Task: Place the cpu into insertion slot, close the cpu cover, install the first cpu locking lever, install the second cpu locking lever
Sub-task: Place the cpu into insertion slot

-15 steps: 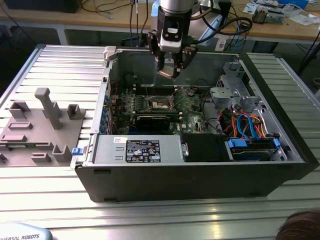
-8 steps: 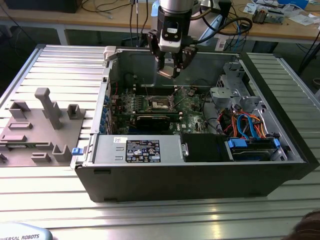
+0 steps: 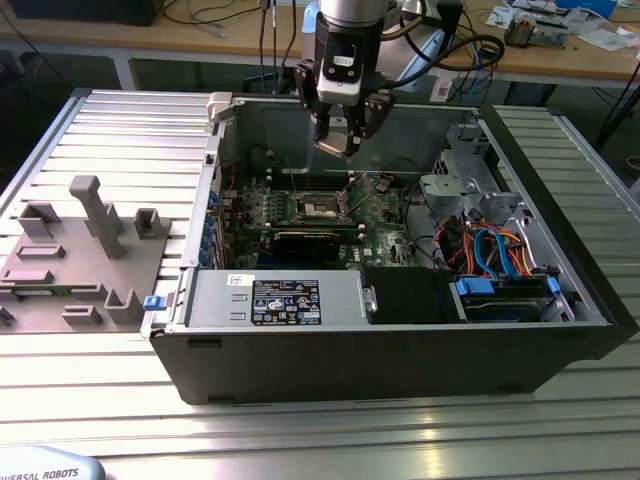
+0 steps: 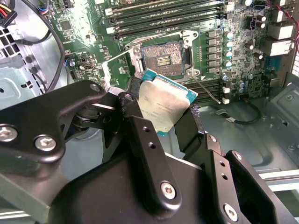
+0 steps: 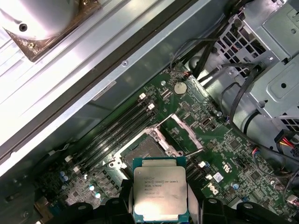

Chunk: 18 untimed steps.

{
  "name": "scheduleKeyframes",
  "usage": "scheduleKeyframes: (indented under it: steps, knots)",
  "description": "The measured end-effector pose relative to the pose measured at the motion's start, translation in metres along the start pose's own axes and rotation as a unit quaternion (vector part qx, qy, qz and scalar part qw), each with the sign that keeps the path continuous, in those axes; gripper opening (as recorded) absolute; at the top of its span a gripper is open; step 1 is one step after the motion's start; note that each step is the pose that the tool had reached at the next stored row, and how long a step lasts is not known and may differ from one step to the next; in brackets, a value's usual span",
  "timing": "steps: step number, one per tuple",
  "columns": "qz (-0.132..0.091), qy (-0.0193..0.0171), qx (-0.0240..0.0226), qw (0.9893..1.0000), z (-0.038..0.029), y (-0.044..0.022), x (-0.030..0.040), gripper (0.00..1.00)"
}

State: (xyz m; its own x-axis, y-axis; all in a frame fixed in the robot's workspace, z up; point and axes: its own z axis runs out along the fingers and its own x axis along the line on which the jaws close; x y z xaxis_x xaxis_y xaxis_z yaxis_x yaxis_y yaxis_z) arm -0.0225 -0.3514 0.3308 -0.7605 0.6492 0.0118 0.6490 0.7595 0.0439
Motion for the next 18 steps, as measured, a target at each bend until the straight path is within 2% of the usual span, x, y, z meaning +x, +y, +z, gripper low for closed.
scheduleKeyframes:
  steps: [18]
  knots:
    - [0.017,-0.0007,-0.0002,0.9999,0.0002,0.0000,0.0000,0.55]
